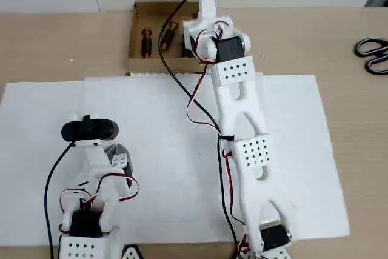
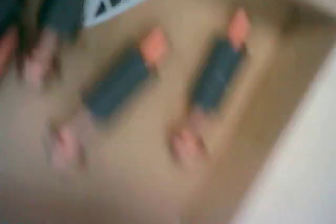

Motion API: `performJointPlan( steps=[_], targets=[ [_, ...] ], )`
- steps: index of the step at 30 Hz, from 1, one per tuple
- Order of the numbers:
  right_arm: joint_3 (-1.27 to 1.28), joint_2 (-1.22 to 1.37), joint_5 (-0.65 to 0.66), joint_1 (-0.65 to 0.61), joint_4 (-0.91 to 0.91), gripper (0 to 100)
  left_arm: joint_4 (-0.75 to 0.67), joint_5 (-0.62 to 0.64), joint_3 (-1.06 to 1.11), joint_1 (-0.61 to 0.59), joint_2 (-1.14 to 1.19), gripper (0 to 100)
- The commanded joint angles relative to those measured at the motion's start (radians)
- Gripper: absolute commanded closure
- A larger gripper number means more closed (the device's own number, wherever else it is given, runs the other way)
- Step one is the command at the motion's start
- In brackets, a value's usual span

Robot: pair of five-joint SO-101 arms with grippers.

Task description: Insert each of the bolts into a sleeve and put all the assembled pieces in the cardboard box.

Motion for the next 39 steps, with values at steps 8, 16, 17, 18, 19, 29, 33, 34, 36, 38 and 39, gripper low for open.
performJointPlan(
  steps=[8, 16, 17, 18, 19, 29, 33, 34, 36, 38, 39],
  targets=[
    [-0.041, -0.185, -0.043, 0.01, 0.168, 74.2, -0.018, 0.005, -0.004, 0.0, -0.005, 99],
    [-0.043, -0.24, -0.046, 0.013, 0.259, 97.4, 0.003, 0.005, -0.005, 0.0, -0.005, 99],
    [-0.043, -0.248, -0.046, 0.013, 0.278, 98.8, 0.003, 0.005, -0.005, 0.0, -0.005, 99],
    [-0.043, -0.257, -0.048, 0.013, 0.297, 99.8, 0.003, 0.005, -0.005, 0.0, -0.005, 99],
    [-0.043, -0.266, -0.061, 0.013, 0.318, 99.5, 0.003, 0.005, -0.005, 0.0, -0.005, 99],
    [-0.038, -0.39, -0.092, 0.07, 0.372, 99.6, 0.003, 0.005, -0.005, 0.0, -0.005, 99],
    [-0.037, -0.478, -0.087, 0.081, 0.386, 99.6, 0.003, 0.005, -0.005, 0.0, -0.005, 99],
    [-0.037, -0.506, -0.086, 0.082, 0.386, 99.6, 0.003, 0.005, -0.005, 0.0, -0.005, 99],
    [-0.032, -0.559, -0.071, 0.084, 0.387, 99.6, 0.003, 0.003, -0.005, 0.0, -0.005, 99],
    [0.025, -0.622, -0.034, 0.09, 0.387, 99.6, 0.003, 0.002, -0.005, 0.002, -0.005, 99],
    [0.069, -0.662, -0.025, 0.097, 0.387, 99.6, 0.003, 0.003, -0.005, 0.002, -0.005, 99]
  ],
)
